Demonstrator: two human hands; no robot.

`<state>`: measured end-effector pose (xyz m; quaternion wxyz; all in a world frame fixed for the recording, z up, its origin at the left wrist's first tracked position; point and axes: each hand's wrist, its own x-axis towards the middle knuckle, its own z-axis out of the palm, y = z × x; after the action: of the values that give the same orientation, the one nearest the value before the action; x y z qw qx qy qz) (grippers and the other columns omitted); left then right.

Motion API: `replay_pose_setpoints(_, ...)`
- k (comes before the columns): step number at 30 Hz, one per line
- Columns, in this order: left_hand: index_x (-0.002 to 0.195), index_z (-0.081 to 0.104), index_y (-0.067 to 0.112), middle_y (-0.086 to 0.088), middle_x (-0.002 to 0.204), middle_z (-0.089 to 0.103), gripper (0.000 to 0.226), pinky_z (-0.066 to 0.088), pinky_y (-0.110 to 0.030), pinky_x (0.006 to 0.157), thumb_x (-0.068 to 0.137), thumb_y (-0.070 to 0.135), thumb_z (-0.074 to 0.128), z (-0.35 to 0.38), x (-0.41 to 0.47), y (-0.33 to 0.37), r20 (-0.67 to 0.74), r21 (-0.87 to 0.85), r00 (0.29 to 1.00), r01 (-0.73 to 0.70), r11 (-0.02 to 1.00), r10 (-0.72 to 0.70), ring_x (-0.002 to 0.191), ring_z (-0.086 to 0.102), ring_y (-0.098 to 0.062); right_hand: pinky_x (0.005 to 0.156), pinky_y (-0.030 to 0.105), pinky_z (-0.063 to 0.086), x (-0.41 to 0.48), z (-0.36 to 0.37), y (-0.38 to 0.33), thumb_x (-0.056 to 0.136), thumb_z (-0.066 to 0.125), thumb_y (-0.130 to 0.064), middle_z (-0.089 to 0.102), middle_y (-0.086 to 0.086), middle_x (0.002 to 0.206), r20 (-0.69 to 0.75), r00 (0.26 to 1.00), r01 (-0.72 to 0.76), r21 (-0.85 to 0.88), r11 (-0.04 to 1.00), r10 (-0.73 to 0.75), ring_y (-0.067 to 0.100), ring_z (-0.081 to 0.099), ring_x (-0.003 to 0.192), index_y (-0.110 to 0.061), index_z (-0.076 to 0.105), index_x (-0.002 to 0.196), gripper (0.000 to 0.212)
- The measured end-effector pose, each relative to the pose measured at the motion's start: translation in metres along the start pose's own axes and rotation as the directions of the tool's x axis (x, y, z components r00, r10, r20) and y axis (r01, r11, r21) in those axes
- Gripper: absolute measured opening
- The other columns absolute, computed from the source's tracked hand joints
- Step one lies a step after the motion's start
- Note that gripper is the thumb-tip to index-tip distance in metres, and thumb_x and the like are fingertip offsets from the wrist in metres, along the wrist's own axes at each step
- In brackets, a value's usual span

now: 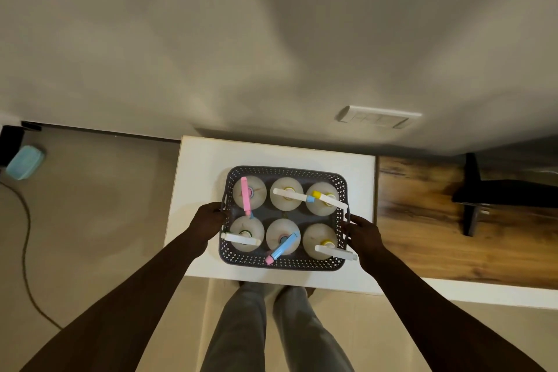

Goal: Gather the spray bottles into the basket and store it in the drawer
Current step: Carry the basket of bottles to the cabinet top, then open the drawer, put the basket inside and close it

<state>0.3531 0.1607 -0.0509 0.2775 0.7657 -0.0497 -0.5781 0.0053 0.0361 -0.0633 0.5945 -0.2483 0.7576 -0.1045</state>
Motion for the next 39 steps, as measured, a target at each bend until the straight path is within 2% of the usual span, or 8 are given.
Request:
replay_pose_setpoints(6, 0.095, 0.076, 0.015, -0.012, 0.098, 0.075, 0.021, 0.054, -0.038, 0.090, 0.096, -0.002, 0.063, -0.003, 0.006, -0.007, 0.002, -0.008, 1.000, -0.031, 0.999, 0.031, 0.099, 0.068, -0.030, 0.106, 0.055, 0.056, 0.000, 0.000, 0.004, 0.097, 0.068, 0.000, 0.072, 0.027, 0.127, -0.010, 1.000, 0.012, -0.009, 1.000, -0.012, 0.029, 0.065, 0.100, -0.003, 0.068, 0.136, 0.039)
replay_pose_setpoints(9, 0.099, 0.076, 0.020, -0.016, 0.108, 0.077, 0.024, 0.054, -0.031, 0.078, 0.097, 0.001, 0.062, -0.003, 0.004, -0.008, -0.002, -0.020, 0.999, -0.050, 0.999, 0.050, 0.087, 0.069, -0.021, 0.086, 0.044, 0.054, -0.007, -0.003, 0.003, 0.100, 0.063, 0.000, 0.070, 0.023, 0.106, -0.006, 1.000, 0.002, 0.031, 1.000, -0.002, 0.027, 0.059, 0.089, -0.003, 0.066, 0.139, 0.039)
replay_pose_setpoints(14, 0.147, 0.057, 0.011, -0.020, 0.148, 0.060, 0.044, 0.042, -0.055, 0.119, 0.103, 0.007, 0.053, -0.017, -0.002, -0.032, -0.136, 0.029, 0.989, -0.054, 0.998, 0.057, 0.139, 0.055, -0.040, 0.089, 0.041, 0.045, -0.035, -0.023, 0.024, 0.103, 0.062, -0.007, 0.064, 0.011, 0.104, -0.062, 0.998, -0.014, 0.170, 0.985, 0.025, 0.024, 0.058, 0.100, -0.009, 0.065, 0.140, 0.036)
replay_pose_setpoints(18, 0.143, 0.059, 0.009, -0.025, 0.144, 0.061, 0.041, 0.044, -0.060, 0.117, 0.103, 0.007, 0.056, -0.041, -0.026, -0.079, -0.241, 0.032, 0.969, -0.057, 0.998, 0.063, 0.134, 0.058, -0.043, 0.079, 0.036, 0.047, -0.067, -0.046, 0.074, 0.103, 0.062, -0.006, 0.065, 0.006, 0.095, -0.118, 0.991, -0.040, 0.239, 0.970, 0.070, 0.019, 0.059, 0.085, -0.006, 0.066, 0.136, 0.034)
replay_pose_setpoints(24, 0.138, 0.064, 0.006, -0.019, 0.119, 0.069, 0.036, 0.051, -0.057, 0.106, 0.102, 0.007, 0.059, -0.086, -0.068, -0.156, -0.361, 0.034, 0.932, -0.021, 0.999, 0.032, 0.105, 0.063, -0.034, 0.109, 0.051, 0.051, -0.109, -0.072, 0.157, 0.102, 0.066, -0.014, 0.068, 0.021, 0.134, -0.166, 0.979, -0.074, 0.253, 0.965, 0.119, 0.036, 0.064, 0.128, -0.006, 0.067, 0.136, 0.034)
replay_pose_setpoints(30, 0.141, 0.061, 0.002, -0.027, 0.131, 0.065, 0.038, 0.048, -0.058, 0.112, 0.104, 0.008, 0.060, -0.110, -0.091, -0.203, -0.378, 0.054, 0.926, 0.006, 0.999, 0.014, 0.118, 0.062, -0.044, 0.103, 0.047, 0.055, -0.130, -0.082, 0.210, 0.103, 0.065, -0.014, 0.068, 0.019, 0.134, -0.152, 0.977, -0.113, 0.213, 0.971, 0.147, 0.034, 0.065, 0.128, -0.007, 0.067, 0.137, 0.035)
replay_pose_setpoints(36, 0.146, 0.057, 0.007, -0.011, 0.106, 0.066, 0.042, 0.050, -0.046, 0.095, 0.105, 0.014, 0.060, -0.105, -0.103, -0.251, -0.406, 0.068, 0.912, -0.038, 0.997, 0.063, 0.089, 0.061, -0.023, 0.107, 0.050, 0.054, -0.116, -0.093, 0.255, 0.104, 0.065, -0.014, 0.066, 0.021, 0.137, -0.092, 0.990, -0.078, 0.247, 0.966, 0.103, 0.037, 0.064, 0.130, -0.005, 0.063, 0.140, 0.037)
replay_pose_setpoints(39, 0.152, 0.052, 0.010, -0.020, 0.139, 0.063, 0.050, 0.048, -0.050, 0.112, 0.104, 0.018, 0.063, -0.101, -0.090, -0.259, -0.409, 0.065, 0.910, -0.049, 0.997, 0.072, 0.123, 0.063, -0.035, 0.108, 0.050, 0.054, -0.092, -0.095, 0.263, 0.105, 0.063, -0.015, 0.066, 0.016, 0.133, -0.104, 0.992, -0.035, 0.287, 0.957, 0.067, 0.033, 0.064, 0.127, -0.005, 0.057, 0.147, 0.043)
